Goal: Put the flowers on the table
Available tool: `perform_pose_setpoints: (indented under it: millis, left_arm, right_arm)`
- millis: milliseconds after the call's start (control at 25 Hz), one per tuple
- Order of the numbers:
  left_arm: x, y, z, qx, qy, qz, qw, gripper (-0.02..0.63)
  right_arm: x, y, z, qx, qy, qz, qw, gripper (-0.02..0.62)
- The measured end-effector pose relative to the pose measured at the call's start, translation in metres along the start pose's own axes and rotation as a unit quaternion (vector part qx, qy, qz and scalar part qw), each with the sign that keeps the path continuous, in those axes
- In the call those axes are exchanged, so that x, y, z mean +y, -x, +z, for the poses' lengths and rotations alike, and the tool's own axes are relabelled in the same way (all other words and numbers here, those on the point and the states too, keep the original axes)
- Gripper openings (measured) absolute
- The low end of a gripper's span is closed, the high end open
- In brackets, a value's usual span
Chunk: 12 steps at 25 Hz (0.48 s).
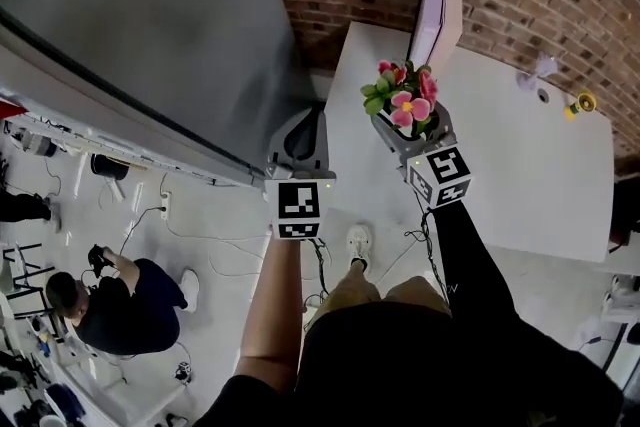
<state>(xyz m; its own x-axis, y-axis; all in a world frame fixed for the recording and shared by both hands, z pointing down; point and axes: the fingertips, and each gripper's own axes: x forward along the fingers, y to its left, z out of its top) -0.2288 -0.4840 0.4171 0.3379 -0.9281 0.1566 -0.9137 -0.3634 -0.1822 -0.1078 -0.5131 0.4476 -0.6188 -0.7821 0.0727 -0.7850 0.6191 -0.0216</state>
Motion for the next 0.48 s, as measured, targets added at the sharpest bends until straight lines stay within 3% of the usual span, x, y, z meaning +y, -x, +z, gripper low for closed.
perform_pose_setpoints:
  millis: [480]
  left_arm:
    - [0.030, -0.067, -0.053, 0.048, 0.022, -0.007, 0.9986, 0.009]
  right_arm:
    - [-0.020, -0.091, -0.119, 0.096, -0.018, 0.017, 0.995, 0.334]
